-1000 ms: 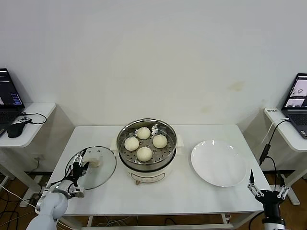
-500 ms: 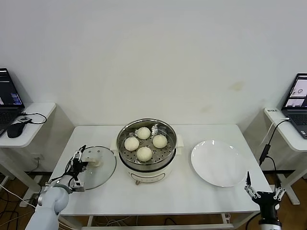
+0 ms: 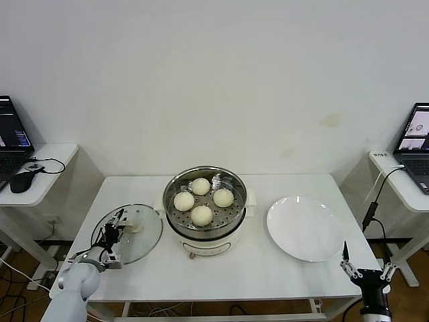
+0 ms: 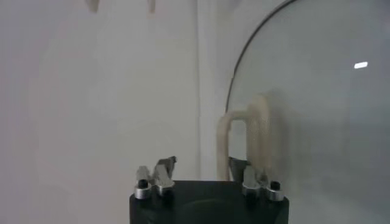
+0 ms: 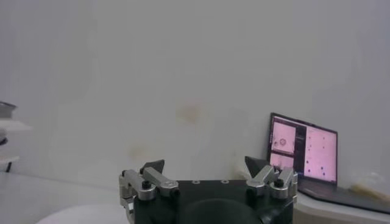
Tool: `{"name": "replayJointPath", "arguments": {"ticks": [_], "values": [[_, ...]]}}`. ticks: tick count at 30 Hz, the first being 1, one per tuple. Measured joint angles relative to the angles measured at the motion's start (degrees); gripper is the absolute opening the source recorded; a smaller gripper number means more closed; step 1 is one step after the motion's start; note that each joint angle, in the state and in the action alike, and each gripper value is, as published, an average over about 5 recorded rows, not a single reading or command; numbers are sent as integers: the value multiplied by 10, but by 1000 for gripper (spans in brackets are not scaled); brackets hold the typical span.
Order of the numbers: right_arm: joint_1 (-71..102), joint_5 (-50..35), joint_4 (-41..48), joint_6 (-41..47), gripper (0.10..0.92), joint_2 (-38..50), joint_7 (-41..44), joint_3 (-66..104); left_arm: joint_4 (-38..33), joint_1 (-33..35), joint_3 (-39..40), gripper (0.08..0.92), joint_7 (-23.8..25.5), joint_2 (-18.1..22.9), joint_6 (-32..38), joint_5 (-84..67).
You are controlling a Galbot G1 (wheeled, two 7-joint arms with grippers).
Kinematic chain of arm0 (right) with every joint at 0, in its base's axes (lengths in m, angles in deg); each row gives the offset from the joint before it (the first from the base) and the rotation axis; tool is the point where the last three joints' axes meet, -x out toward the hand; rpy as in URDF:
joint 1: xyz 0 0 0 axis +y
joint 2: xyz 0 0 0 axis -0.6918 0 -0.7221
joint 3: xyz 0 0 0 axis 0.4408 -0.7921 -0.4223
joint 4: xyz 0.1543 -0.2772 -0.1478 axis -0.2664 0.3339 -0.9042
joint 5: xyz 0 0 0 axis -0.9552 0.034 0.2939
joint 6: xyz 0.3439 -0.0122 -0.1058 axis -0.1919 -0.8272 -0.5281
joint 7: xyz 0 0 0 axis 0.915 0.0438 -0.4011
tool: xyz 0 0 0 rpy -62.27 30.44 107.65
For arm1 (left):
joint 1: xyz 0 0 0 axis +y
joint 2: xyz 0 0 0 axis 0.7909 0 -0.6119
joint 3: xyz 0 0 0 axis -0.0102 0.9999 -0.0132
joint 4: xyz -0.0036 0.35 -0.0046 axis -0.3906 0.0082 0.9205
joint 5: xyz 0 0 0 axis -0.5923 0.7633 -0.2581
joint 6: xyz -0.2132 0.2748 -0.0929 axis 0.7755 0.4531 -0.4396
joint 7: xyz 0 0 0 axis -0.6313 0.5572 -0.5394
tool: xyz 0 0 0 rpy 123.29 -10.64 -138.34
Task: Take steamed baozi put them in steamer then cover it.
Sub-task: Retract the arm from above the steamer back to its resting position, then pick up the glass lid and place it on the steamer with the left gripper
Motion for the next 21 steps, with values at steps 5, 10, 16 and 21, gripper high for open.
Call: {"name": "replayJointPath", "arguments": {"ticks": [5, 10, 16, 21], "values": [[0, 2, 2, -1, 823, 0, 0, -1, 9, -3, -1, 316, -7, 4, 4, -3], [0, 4, 3, -1, 823, 0, 0, -3, 11, -2, -4, 175, -17, 7, 5, -7], [1, 7, 3, -3, 823, 0, 0, -5, 4, 8, -13, 141, -32, 10, 5, -8], [2, 11, 2, -3, 823, 0, 1, -9, -25, 27, -31, 141, -42, 11, -3, 4]]}}
